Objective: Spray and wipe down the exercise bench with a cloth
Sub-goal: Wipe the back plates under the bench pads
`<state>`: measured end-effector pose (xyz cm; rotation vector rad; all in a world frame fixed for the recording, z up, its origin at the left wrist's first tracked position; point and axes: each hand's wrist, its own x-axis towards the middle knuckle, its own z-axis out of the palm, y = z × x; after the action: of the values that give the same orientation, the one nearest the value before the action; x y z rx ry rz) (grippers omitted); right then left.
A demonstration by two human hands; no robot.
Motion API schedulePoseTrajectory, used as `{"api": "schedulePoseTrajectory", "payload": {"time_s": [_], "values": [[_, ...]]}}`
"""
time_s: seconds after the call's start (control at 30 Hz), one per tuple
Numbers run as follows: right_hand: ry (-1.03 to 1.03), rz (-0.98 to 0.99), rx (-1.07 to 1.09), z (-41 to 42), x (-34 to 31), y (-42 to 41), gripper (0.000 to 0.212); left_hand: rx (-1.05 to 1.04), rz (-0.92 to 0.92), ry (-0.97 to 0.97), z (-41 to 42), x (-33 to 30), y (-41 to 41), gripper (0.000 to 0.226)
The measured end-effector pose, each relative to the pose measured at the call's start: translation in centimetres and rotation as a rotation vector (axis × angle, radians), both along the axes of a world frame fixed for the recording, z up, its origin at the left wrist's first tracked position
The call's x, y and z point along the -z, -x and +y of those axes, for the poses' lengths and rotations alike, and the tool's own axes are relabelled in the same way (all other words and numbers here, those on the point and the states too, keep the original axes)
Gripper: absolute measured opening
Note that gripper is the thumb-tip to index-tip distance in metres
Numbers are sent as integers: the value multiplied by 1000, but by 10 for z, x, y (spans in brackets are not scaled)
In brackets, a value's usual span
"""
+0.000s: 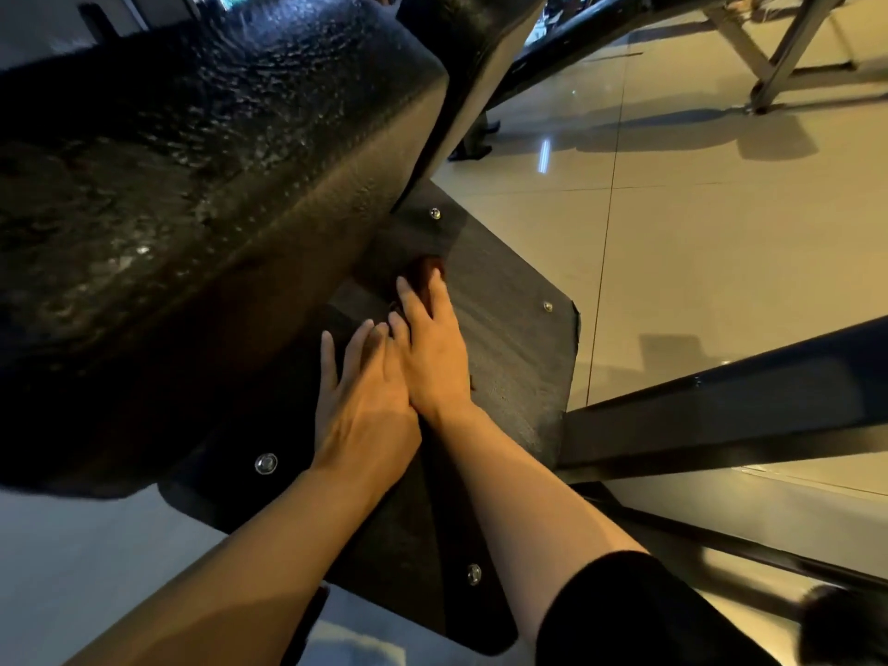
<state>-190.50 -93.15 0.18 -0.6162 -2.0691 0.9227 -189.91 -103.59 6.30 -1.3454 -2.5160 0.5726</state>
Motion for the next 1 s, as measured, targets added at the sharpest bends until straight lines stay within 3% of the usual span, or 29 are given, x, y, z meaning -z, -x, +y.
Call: {"api": "schedulePoseTrajectory", "payload": {"time_s": [0.07, 0.27, 0.37, 0.6, 0.67, 0.87, 0.93, 1.0], "values": [[47, 19, -15, 15, 5, -7, 42, 29, 11, -124, 8, -1, 1, 79], [513, -57, 383, 66, 60, -50, 44, 3, 67, -38, 26, 2, 2, 71], [492, -4, 380, 63, 47, -39, 46, 9, 103, -21, 36, 6, 11, 72], [107, 47, -81, 68, -18, 29, 46, 92, 128, -155, 61, 17, 49, 66], [120, 33, -6, 82, -3, 22, 45, 23, 123, -149, 69, 15, 42, 69], [566, -90, 430, 118, 43, -13, 46, 35, 155, -209, 78, 21, 42, 72], [563, -52, 424, 114, 29, 0, 47, 50, 162, -226, 78, 21, 52, 71], [433, -45, 345, 106, 4, 23, 47, 73, 163, -223, 78, 17, 59, 66]]}}
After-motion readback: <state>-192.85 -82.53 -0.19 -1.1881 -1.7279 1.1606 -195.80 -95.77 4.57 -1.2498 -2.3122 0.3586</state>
